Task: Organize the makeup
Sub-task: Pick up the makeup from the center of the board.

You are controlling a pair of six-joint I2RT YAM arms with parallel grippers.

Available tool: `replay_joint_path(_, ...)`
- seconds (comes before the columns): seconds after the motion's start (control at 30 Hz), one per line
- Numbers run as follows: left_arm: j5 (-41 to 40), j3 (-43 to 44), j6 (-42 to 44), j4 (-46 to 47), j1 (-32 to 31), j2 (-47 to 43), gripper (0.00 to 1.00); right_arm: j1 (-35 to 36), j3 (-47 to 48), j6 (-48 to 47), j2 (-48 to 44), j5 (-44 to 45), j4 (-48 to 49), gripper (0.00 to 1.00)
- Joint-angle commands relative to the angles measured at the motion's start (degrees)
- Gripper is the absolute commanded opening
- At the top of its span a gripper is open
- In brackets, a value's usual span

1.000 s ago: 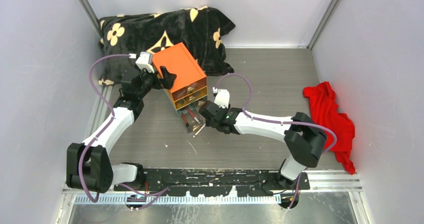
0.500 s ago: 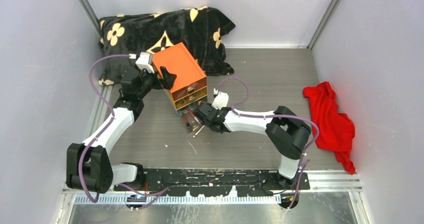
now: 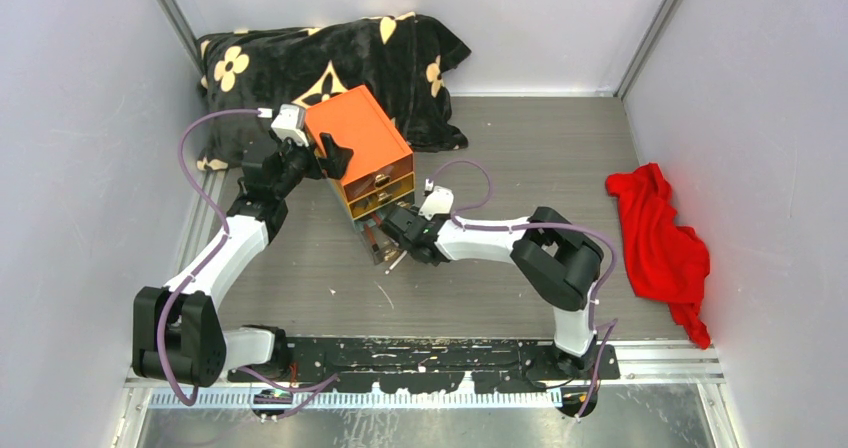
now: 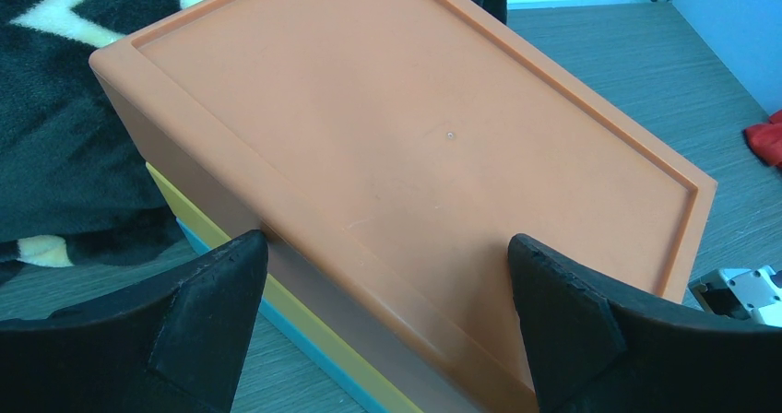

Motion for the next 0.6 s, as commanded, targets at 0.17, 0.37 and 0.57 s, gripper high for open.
replay_joint_path(0.17,2.59,-2.78,2.15,-7.64,-0.57,0.99,1.00,-0.95,1.41,3.15,1.14,2.66,0.71,0.46)
replay_joint_path(0.37,2.29,-2.91,2.27,-7.55,-0.59,1.02,1.00,-1.60,-2.56,3.69,-0.67,2.80,-0.74,0.39)
replay_joint_path(0.57,2.00,-3.26,2.29,-7.38,-0.58,1.03,1.00,-2.14,-8.01,3.28,-2.68,2.59,-2.15,0.26)
